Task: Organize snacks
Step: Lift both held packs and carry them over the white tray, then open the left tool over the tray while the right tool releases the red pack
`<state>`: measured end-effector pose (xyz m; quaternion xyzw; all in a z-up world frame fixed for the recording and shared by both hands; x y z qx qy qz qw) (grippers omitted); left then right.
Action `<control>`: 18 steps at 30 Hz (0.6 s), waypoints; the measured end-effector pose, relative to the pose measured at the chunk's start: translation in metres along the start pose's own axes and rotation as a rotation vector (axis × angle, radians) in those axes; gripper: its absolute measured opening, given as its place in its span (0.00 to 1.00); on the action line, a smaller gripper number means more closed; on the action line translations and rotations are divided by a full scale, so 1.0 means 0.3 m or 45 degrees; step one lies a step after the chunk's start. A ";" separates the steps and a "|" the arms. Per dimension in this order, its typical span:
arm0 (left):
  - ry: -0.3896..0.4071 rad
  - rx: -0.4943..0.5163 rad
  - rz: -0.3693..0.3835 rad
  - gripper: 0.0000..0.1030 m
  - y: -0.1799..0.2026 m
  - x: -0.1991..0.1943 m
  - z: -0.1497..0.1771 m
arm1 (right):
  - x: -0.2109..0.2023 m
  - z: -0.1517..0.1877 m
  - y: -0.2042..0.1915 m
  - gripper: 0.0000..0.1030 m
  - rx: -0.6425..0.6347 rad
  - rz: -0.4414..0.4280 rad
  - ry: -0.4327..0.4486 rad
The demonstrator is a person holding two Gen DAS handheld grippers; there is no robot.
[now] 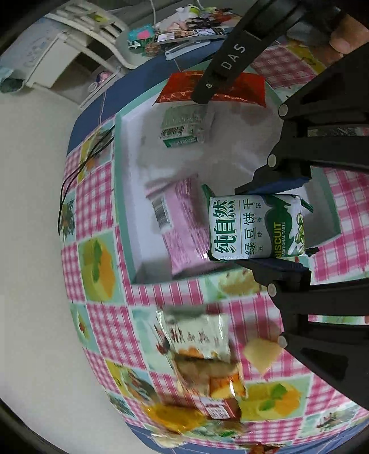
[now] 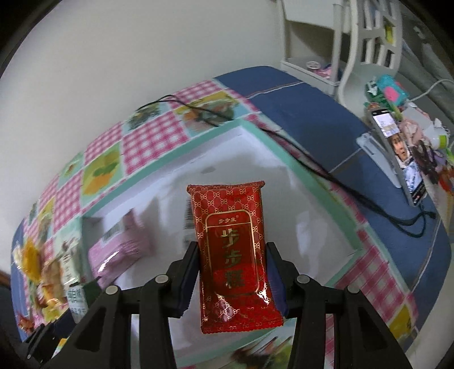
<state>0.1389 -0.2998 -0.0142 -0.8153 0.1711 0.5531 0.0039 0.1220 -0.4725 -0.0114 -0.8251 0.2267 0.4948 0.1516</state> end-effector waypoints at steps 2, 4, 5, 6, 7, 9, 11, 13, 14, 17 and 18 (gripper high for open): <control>0.001 0.021 0.000 0.40 0.017 0.017 -0.008 | 0.015 -0.011 0.026 0.47 0.011 0.031 0.009; -0.002 0.029 0.001 0.40 0.026 0.032 -0.015 | 0.028 -0.022 0.050 0.47 0.023 0.052 0.017; -0.003 0.030 0.003 0.40 0.028 0.039 -0.018 | 0.034 -0.028 0.058 0.47 0.027 0.062 0.021; -0.005 0.032 0.004 0.40 0.030 0.046 -0.021 | 0.039 -0.032 0.067 0.47 0.033 0.070 0.023; -0.008 0.034 0.004 0.40 0.030 0.054 -0.024 | 0.043 -0.036 0.073 0.47 0.037 0.077 0.025; -0.011 0.041 0.001 0.40 0.034 0.064 -0.027 | 0.052 -0.042 0.080 0.47 0.039 0.084 0.024; -0.012 0.052 0.000 0.40 0.038 0.072 -0.031 | 0.064 -0.046 0.080 0.47 0.039 0.084 0.017; -0.009 0.062 0.012 0.44 0.044 0.070 -0.034 | 0.072 -0.043 0.081 0.47 0.039 0.092 0.006; -0.012 0.058 0.020 0.50 0.045 0.066 -0.035 | 0.074 -0.039 0.081 0.48 0.039 0.095 0.001; -0.009 0.036 0.038 0.56 0.044 0.045 -0.039 | 0.075 -0.031 0.070 0.50 0.036 0.081 -0.016; -0.009 0.032 0.039 0.56 0.043 0.036 -0.040 | 0.072 -0.029 0.065 0.53 0.035 0.074 -0.018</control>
Point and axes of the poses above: each gripper's, at about its wrist camera, not at the fingertips, and x roughly the way its jaws point, y to its right, z to its underside, the point moved 9 cm from there along x, roughly the way its jaws point, and after that the axes turned 6 degrees about z, right-handed, at the moved point
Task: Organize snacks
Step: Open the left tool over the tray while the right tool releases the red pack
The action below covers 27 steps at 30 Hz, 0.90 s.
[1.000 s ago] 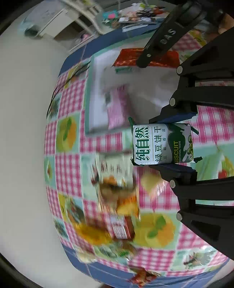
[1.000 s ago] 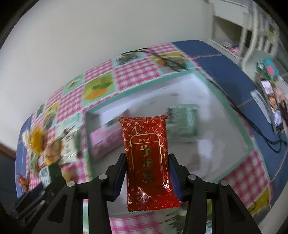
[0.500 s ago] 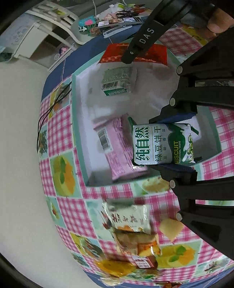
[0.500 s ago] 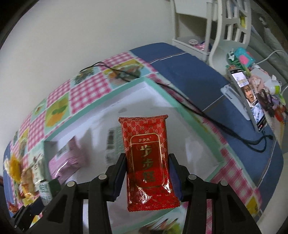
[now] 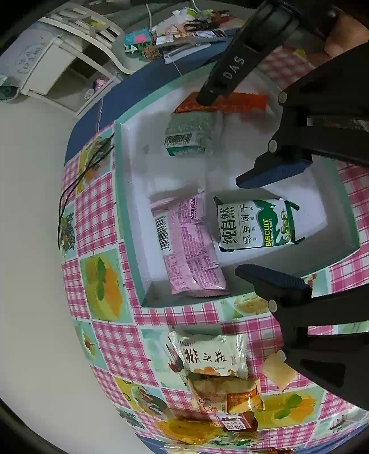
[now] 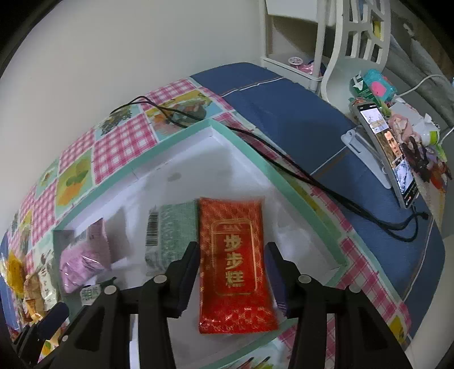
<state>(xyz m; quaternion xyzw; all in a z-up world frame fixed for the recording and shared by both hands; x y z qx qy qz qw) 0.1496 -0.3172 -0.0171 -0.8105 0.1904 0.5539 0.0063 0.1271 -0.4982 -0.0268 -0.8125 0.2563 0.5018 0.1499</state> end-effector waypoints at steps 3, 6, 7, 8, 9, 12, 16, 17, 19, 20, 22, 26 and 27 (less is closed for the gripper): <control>-0.011 -0.019 -0.022 0.62 -0.019 -0.028 0.008 | -0.023 0.007 -0.021 0.60 -0.020 -0.022 0.001; -0.026 -0.064 -0.053 0.64 -0.056 -0.053 0.020 | -0.052 0.015 -0.048 0.63 -0.054 -0.038 0.008; -0.027 -0.089 -0.062 0.64 -0.075 -0.063 0.025 | -0.064 0.021 -0.061 0.64 -0.062 -0.056 0.005; -0.024 -0.117 -0.070 0.67 -0.095 -0.072 0.028 | -0.074 0.028 -0.072 0.67 -0.064 -0.074 0.002; -0.019 -0.138 -0.077 0.70 -0.113 -0.079 0.032 | -0.082 0.036 -0.082 0.70 -0.067 -0.088 -0.002; 0.013 -0.199 -0.119 0.78 -0.182 -0.115 0.044 | -0.106 0.070 -0.120 0.76 -0.098 -0.115 -0.009; 0.058 -0.254 -0.193 0.83 -0.272 -0.160 0.062 | -0.121 0.113 -0.156 0.84 -0.151 -0.121 -0.015; 0.073 -0.263 -0.209 0.84 -0.290 -0.171 0.068 | -0.124 0.123 -0.161 0.88 -0.158 -0.123 -0.017; 0.090 -0.282 -0.223 0.96 -0.320 -0.185 0.079 | -0.128 0.142 -0.174 0.96 -0.172 -0.133 -0.025; 0.096 -0.297 -0.225 0.99 -0.336 -0.192 0.085 | -0.129 0.151 -0.182 1.00 -0.178 -0.142 -0.031; 0.101 -0.317 -0.226 0.99 -0.360 -0.202 0.094 | -0.130 0.159 -0.191 1.00 -0.192 -0.144 -0.032; 0.103 -0.321 -0.248 0.99 -0.393 -0.211 0.105 | -0.126 0.171 -0.198 1.00 -0.208 -0.124 -0.049; 0.100 -0.323 -0.247 0.99 -0.398 -0.213 0.110 | -0.124 0.177 -0.204 1.00 -0.203 -0.144 -0.063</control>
Point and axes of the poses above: each gripper's, at about its wrist camera, not at the fingertips, and x roughly the way its jaws point, y to its right, z to its underside, the point moved 9 cm from there along x, roughly the way its jaws point, and after that the axes turned 6 degrees about z, right-handed, at the moved point
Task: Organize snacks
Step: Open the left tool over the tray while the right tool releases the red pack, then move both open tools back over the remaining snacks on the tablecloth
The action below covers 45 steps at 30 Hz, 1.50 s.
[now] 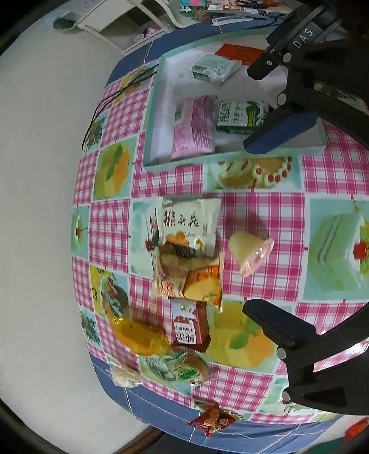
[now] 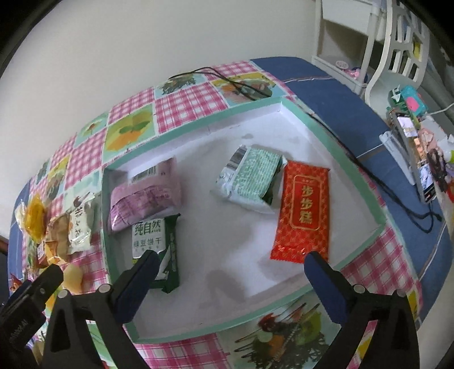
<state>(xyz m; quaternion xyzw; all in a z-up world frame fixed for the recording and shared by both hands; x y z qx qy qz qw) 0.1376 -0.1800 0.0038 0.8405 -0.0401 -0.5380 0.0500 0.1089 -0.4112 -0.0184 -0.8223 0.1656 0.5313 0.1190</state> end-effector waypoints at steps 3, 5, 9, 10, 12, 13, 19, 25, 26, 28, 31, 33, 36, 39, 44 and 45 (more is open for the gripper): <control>-0.010 -0.006 0.015 0.99 -0.007 -0.003 0.006 | 0.000 0.011 -0.019 1.00 0.003 -0.042 -0.017; -0.009 -0.002 -0.001 0.99 -0.017 -0.007 0.007 | -0.007 0.011 -0.028 1.00 -0.009 -0.047 0.000; -0.004 -0.001 -0.016 0.99 -0.034 -0.012 0.008 | -0.025 0.011 -0.047 1.00 -0.029 -0.043 0.029; -0.007 -0.007 -0.012 0.99 -0.038 -0.012 0.009 | -0.028 0.012 -0.051 1.00 -0.030 -0.043 0.031; -0.012 -0.020 -0.013 0.99 -0.051 -0.013 0.014 | -0.033 0.015 -0.058 1.00 -0.028 -0.056 0.032; -0.015 -0.028 -0.016 0.99 -0.058 -0.013 0.015 | -0.037 0.015 -0.065 1.00 -0.024 -0.072 0.036; -0.025 -0.072 -0.019 0.99 -0.102 -0.022 0.020 | -0.064 0.026 -0.084 1.00 -0.003 -0.110 0.057; -0.007 -0.077 -0.032 0.99 -0.120 -0.032 0.020 | -0.079 0.044 -0.080 1.00 0.012 -0.078 0.054; 0.013 -0.081 -0.039 0.99 -0.125 -0.035 0.016 | -0.077 0.050 -0.081 1.00 0.004 -0.053 0.050; 0.014 -0.078 -0.044 0.99 -0.130 -0.026 0.016 | -0.071 0.069 -0.088 1.00 -0.037 0.005 0.036; -0.016 -0.059 -0.062 0.99 -0.140 0.001 0.026 | -0.067 0.093 -0.100 1.00 -0.068 0.050 0.025; -0.036 -0.037 -0.068 0.99 -0.147 0.020 0.034 | -0.065 0.105 -0.121 1.00 -0.062 0.007 0.009; -0.057 -0.025 -0.029 0.99 -0.165 0.043 0.037 | -0.066 0.115 -0.158 1.00 -0.090 0.012 0.014; -0.019 -0.055 -0.053 0.99 -0.223 0.036 0.018 | -0.065 0.125 -0.225 1.00 -0.118 -0.019 0.007; 0.017 -0.144 -0.083 0.99 -0.352 0.026 -0.010 | -0.063 0.144 -0.341 1.00 -0.146 -0.062 -0.013; 0.017 -0.153 -0.089 0.99 -0.374 0.030 -0.013 | -0.064 0.147 -0.360 1.00 -0.150 -0.063 -0.013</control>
Point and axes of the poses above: each gripper's, at about its wrist camera, not at the fingertips, and x roughly the way its jaws point, y to its right, z to its underside, the point moved 9 cm from there along x, roughly the way its jaws point, and after that the axes turned 6 degrees about z, right-handed, at the moved point
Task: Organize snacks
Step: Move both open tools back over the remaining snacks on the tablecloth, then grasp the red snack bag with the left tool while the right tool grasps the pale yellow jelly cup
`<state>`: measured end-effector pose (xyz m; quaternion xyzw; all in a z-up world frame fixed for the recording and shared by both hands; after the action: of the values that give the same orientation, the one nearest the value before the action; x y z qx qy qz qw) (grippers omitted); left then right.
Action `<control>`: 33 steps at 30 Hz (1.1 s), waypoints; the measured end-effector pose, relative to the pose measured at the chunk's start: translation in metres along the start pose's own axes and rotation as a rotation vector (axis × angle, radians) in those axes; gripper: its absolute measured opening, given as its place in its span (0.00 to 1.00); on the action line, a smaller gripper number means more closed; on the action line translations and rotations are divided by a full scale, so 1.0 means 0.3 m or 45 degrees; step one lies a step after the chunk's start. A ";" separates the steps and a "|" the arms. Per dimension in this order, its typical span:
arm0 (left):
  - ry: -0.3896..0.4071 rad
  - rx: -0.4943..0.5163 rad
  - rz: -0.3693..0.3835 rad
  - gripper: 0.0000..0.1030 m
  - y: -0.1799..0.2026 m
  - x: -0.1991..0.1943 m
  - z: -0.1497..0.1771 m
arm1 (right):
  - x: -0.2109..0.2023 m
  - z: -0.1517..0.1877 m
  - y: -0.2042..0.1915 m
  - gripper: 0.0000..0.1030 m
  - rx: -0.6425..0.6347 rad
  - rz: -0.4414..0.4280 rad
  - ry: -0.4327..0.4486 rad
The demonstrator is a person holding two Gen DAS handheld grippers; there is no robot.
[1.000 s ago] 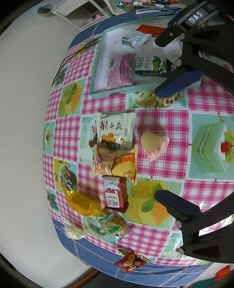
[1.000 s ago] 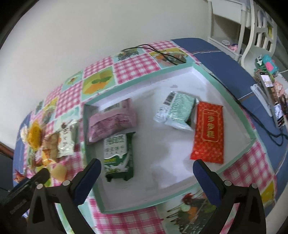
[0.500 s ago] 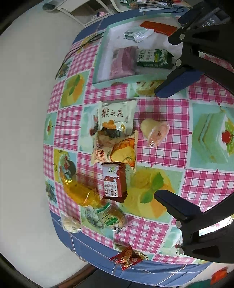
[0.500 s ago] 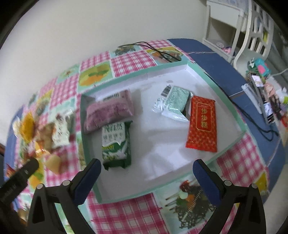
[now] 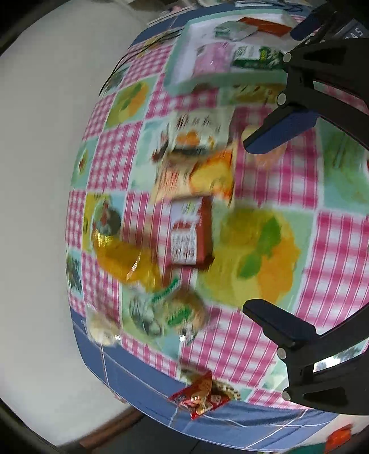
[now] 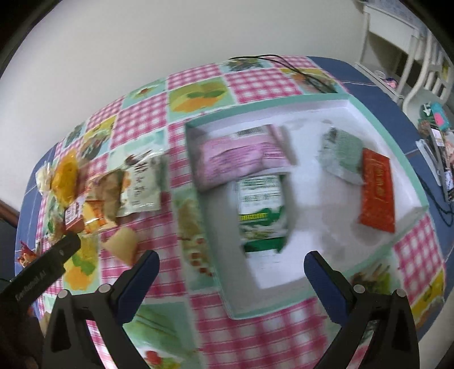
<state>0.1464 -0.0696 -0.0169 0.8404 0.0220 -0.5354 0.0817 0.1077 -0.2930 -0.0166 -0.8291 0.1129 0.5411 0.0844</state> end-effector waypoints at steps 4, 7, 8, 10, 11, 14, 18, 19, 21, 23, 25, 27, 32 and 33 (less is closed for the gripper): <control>0.000 -0.045 -0.014 0.99 -0.092 0.015 -0.026 | 0.005 -0.001 -0.097 1.00 -0.015 -0.037 -0.003; 0.000 -0.068 -0.011 0.99 -0.152 0.022 -0.043 | 0.016 0.005 -0.166 1.00 -0.035 -0.060 -0.017; 0.002 -0.065 -0.014 0.99 -0.165 0.021 -0.047 | 0.022 0.011 -0.187 1.00 -0.043 -0.069 -0.023; 0.009 -0.049 -0.014 0.99 -0.197 0.019 -0.063 | 0.034 0.022 -0.231 1.00 -0.056 -0.088 -0.035; 0.012 -0.045 -0.014 0.99 -0.210 0.017 -0.068 | 0.037 0.027 -0.248 1.00 -0.061 -0.096 -0.040; 0.026 -0.046 -0.015 0.99 -0.262 0.013 -0.094 | 0.049 0.037 -0.301 1.00 -0.076 -0.105 -0.047; 0.054 -0.069 -0.023 0.99 -0.340 -0.005 -0.121 | 0.063 0.046 -0.356 1.00 -0.086 -0.109 -0.052; 0.060 -0.079 -0.028 0.99 -0.362 -0.010 -0.126 | 0.065 0.049 -0.366 1.00 -0.091 -0.112 -0.055; 0.073 -0.093 -0.060 0.99 -0.412 -0.016 -0.141 | 0.070 0.059 -0.388 1.00 -0.105 -0.115 -0.060; 0.083 -0.100 -0.088 0.99 -0.462 -0.022 -0.157 | 0.078 0.070 -0.406 1.00 -0.121 -0.109 -0.067; 0.098 -0.128 -0.125 0.99 -0.523 -0.028 -0.169 | 0.082 0.077 -0.418 1.00 -0.127 -0.108 -0.070; 0.098 -0.164 -0.145 0.99 -0.585 -0.026 -0.175 | 0.086 0.080 -0.428 1.00 -0.129 -0.110 -0.072; 0.064 -0.276 -0.168 0.99 -0.710 0.003 -0.165 | 0.091 0.083 -0.430 1.00 -0.137 -0.093 -0.071; 0.056 -0.290 -0.167 0.99 -0.726 0.011 -0.163 | 0.095 0.085 -0.429 1.00 -0.137 -0.092 -0.076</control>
<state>0.1645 0.1527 -0.0243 0.8340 0.1393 -0.5150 0.1408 0.1324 -0.1654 -0.0507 -0.8195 0.0513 0.5674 0.0625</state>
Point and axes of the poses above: each gripper's, at about its wrist camera, not at the fingertips, and x roughly the way its jaws point, y to its right, z to its underside, the point moved 9 cm from there along x, roughly the way its jaws point, and after that the axes turned 6 degrees about z, right-handed, at the moved point
